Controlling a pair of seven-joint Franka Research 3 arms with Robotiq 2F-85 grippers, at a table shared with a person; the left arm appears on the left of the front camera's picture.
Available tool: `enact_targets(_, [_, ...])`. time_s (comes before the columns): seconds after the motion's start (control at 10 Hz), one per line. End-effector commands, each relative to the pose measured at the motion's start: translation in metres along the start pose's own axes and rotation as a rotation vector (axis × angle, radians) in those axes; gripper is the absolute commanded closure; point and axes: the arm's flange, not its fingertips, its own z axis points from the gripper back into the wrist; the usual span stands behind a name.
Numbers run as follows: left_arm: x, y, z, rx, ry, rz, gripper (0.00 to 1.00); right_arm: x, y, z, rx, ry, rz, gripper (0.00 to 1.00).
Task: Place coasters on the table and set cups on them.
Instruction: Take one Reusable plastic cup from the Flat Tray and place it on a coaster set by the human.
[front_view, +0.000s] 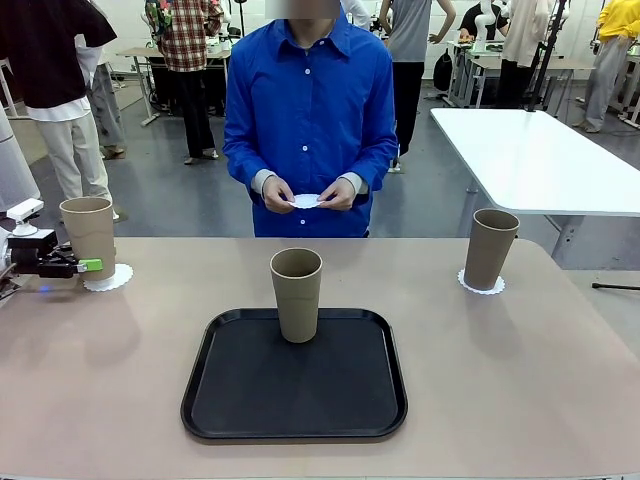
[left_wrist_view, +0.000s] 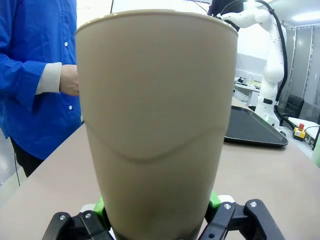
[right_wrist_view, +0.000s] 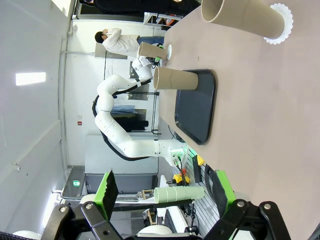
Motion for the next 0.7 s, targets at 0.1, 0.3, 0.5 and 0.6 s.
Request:
enact_targets(0.1, [-0.0025,0.0020,0.0033,-0.007,-0.004,0.004,0.21,0.0009,0.0005,-0.0001,-0.004,-0.001,-0.011,0.00])
enact_targets(0.3, [0.0008,0.0005,0.0043,-0.030,-0.009,0.003,0.21,0.0009,0.0005,-0.0001,-0.004,-0.001,-0.011,0.00])
enact_targets(0.5, [0.0026,0.0045,0.0042,-0.025,-0.012,0.002,0.21,0.0009,0.0005,-0.0001,-0.004,-0.001,-0.011,0.00])
enact_targets(0.6, [0.0002,0.0069,0.0026,-0.022,-0.003,-0.001,0.21,0.0009,0.0005,-0.0001,-0.004,-0.001,-0.011,0.00])
